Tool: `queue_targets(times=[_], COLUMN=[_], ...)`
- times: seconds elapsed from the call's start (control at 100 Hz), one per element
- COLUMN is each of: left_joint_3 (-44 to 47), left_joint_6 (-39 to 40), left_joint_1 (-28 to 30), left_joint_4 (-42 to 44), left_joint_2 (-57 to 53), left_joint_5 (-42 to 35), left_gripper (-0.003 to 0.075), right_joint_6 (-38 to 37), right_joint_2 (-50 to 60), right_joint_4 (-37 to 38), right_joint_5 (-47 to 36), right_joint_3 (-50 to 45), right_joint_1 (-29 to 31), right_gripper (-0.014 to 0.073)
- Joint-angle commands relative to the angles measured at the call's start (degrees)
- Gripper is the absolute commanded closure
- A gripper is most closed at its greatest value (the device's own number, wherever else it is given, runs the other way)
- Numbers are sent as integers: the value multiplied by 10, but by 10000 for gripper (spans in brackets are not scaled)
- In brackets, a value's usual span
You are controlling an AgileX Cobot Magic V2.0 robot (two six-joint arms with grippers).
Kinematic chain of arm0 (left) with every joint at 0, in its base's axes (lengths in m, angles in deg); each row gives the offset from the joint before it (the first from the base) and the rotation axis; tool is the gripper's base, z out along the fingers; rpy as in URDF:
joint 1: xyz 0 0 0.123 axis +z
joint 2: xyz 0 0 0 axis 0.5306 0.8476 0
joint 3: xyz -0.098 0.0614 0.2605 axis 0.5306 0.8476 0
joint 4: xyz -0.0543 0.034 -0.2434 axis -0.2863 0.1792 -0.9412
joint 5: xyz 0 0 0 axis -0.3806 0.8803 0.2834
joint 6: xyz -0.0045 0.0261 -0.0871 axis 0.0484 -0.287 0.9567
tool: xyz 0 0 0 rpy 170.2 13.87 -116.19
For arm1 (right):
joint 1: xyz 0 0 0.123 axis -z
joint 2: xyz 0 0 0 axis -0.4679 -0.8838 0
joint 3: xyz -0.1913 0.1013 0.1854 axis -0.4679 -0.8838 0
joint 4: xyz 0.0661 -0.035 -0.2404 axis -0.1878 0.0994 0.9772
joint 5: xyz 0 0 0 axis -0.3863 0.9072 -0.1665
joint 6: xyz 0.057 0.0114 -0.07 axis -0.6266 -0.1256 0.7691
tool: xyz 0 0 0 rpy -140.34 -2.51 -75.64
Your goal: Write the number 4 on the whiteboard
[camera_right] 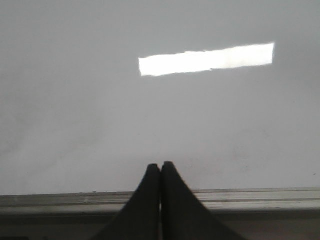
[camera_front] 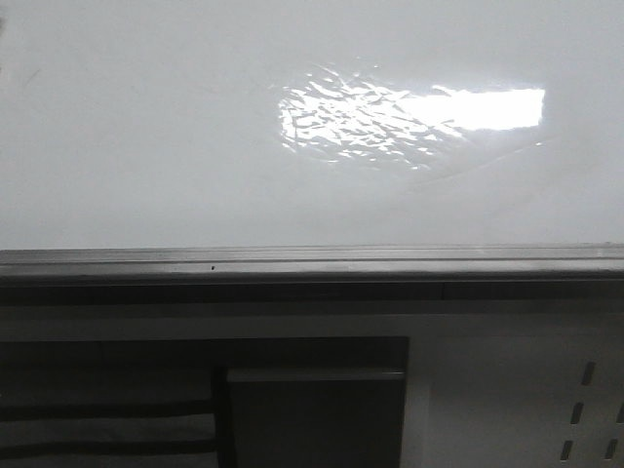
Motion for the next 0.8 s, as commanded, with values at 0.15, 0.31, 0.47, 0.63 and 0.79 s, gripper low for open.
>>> queue_targets(times=[0.15,0.31,0.47,0.63,0.79], left_joint_3=[16,16,16,16,16], left_joint_6=[1,1,1,1,1], left_joint_1=[0,0,0,0,0], left_joint_4=[-6,-6,-6,-6,-11], left_joint_2=[-16,-16,-16,-16,-16], left_joint_5=[-44,-44,-60,-58,-75], left_gripper=[741,741,741,741,741], right_joint_6=[1,1,1,1,1], right_joint_2=[14,14,14,14,14], right_joint_4=[3,3,3,3,3], right_joint_5=[-48,-48,-48,-61,-67], right_joint_3=[-11,-11,-11,-11,-11], right_joint_1=[2,2,2,2,2], right_gripper=[664,664,664,664,664])
